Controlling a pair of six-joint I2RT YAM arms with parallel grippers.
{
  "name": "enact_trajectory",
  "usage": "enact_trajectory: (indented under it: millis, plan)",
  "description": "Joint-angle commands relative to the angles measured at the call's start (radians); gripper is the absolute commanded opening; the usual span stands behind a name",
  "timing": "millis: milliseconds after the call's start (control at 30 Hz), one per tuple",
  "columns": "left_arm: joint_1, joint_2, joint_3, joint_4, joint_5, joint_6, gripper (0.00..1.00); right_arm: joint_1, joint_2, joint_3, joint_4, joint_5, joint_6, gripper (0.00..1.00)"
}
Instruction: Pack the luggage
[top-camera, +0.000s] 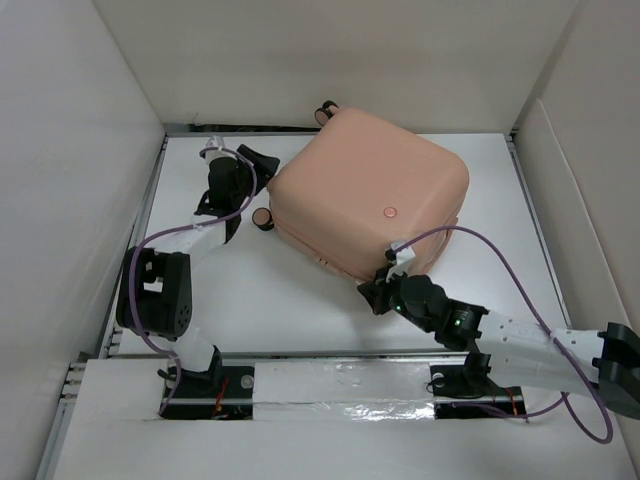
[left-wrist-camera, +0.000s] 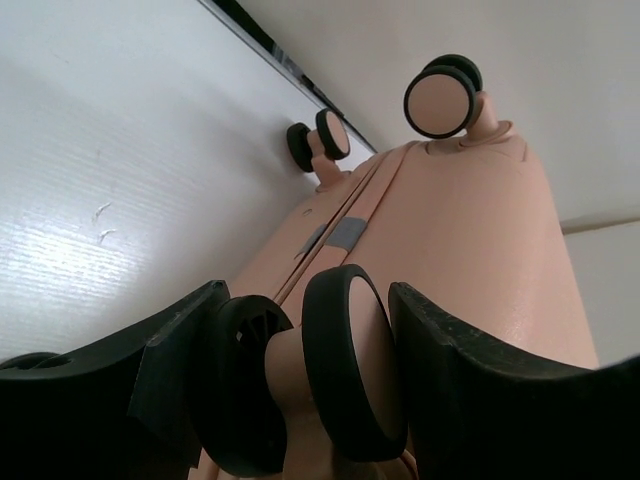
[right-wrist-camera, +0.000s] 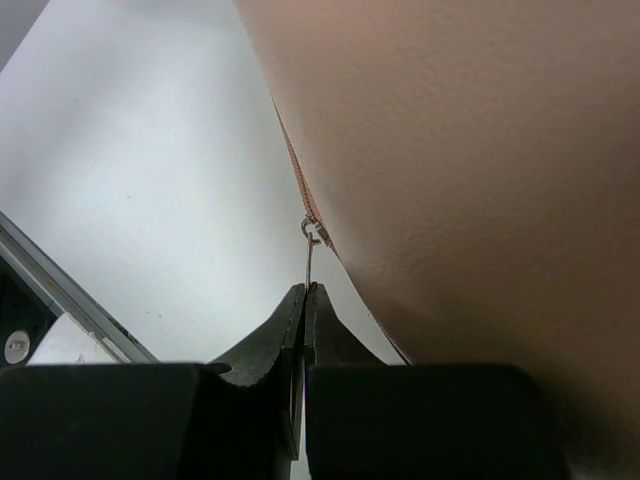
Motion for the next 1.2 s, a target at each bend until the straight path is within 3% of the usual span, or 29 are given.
enact_trajectory:
  millis: [0,133,267,367,467,567,700,800,900,933,967,1033,1167]
  plan:
    - [0.003,-0.028,-0.034,0.202,0.034,0.023,0.0,0.024,-0.042,0.02,0.037,-0.08,0.033,0.0]
    - [0.003,-0.132,-0.163,0.275,-0.031,0.056,0.0,-0.007,-0.067,0.029,-0.007,-0.075,0.011,0.0]
    - [0.003,-0.386,-0.469,0.381,-0.127,0.065,0.0,-0.106,-0.098,0.052,-0.045,-0.141,-0.044,0.0]
    - [-0.043,-0.523,-0.638,0.374,-0.216,0.088,0.0,-0.162,-0.107,0.067,-0.062,-0.187,-0.085,0.0]
    - [-0.052,-0.675,-0.775,0.356,-0.163,0.082,0.0,-0.226,-0.093,0.104,-0.088,-0.217,-0.127,0.0]
    - [-0.089,-0.825,-0.858,0.272,-0.114,0.077,0.0,-0.259,-0.052,0.136,-0.07,-0.247,-0.157,0.0]
    - [-0.089,-0.956,-0.838,0.165,-0.198,0.123,0.0,-0.246,-0.002,0.163,-0.096,-0.253,-0.152,0.0]
    - [-0.089,-0.881,-0.731,0.124,-0.169,0.139,0.0,-0.237,-0.091,0.095,-0.101,-0.238,-0.11,0.0]
    - [-0.089,-0.78,-0.648,0.124,-0.126,0.097,0.33,-0.237,-0.194,0.023,-0.115,-0.242,-0.078,0.0]
    - [-0.089,-0.763,-0.644,0.143,-0.121,0.08,0.5,-0.237,-0.209,0.014,-0.124,-0.242,-0.072,0.0]
    - [-0.089,-0.738,-0.642,0.195,-0.117,0.054,0.57,-0.228,-0.228,0.003,-0.147,-0.244,-0.064,0.0]
    - [-0.089,-0.72,-0.622,0.208,-0.13,0.034,0.65,-0.228,-0.236,-0.003,-0.162,-0.242,-0.063,0.0]
    - [-0.089,-0.619,-0.486,0.141,-0.173,0.027,0.72,-0.217,-0.227,-0.011,-0.147,-0.25,-0.062,0.0]
